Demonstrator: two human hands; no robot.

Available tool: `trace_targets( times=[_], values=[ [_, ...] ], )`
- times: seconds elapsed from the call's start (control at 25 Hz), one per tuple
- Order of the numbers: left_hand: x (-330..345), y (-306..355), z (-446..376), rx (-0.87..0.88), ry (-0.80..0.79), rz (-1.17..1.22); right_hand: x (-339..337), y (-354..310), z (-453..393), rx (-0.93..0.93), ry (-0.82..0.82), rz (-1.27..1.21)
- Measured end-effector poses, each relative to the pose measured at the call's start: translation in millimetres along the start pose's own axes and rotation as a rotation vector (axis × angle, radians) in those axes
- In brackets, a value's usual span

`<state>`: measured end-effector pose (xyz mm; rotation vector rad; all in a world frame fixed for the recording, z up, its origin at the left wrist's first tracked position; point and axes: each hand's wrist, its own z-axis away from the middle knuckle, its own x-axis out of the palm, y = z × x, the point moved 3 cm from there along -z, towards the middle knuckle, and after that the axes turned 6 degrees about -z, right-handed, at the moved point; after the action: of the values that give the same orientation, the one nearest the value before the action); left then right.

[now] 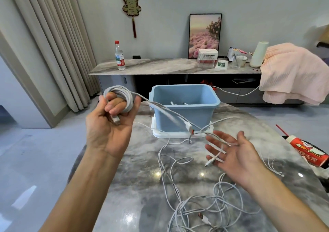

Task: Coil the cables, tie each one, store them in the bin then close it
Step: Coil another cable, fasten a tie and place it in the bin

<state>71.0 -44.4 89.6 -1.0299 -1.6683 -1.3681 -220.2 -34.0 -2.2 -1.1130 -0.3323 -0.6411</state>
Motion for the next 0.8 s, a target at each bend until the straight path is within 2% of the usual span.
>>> trace_targets(
  times=[0.24,0.32,0.36,0.44,0.52,0.56,0.6,0.64,0.68,0.72,0.8],
  values=[
    [-16,17,-3,0.077,0.106,-0.031,-31,-11,-9,0.034,0.343,0.058],
    [-14,22,-2,0.107,0.119,-0.090,-32,-14,-6,0.109,0.300,0.160],
    [-12,24,-1,0.106,0.121,-0.125,-33,-14,-3,0.163,0.253,0.293],
    [-6,19,3,0.071,0.096,-0.177,-33,-17,5,0.212,0.191,0.858],
    [2,7,9,0.043,0.059,-0.227,-26,-22,12,0.072,0.176,1.586],
    [7,-1,11,0.029,0.050,-0.264,-18,-27,15,-0.099,0.209,1.781],
    [11,-10,12,0.007,0.045,-0.313,-9,-32,19,-0.312,0.219,1.797],
    [15,-20,14,-0.019,0.036,-0.375,2,-34,25,-0.523,0.146,1.624],
    [19,-32,15,-0.045,0.022,-0.443,17,-32,34,-0.678,0.006,1.372],
    [21,-42,18,-0.068,-0.001,-0.512,34,-25,44,-0.747,-0.161,1.156],
    [24,-63,27,-0.118,-0.068,-0.635,66,-6,58,-0.734,-0.430,0.980]
  ],
)
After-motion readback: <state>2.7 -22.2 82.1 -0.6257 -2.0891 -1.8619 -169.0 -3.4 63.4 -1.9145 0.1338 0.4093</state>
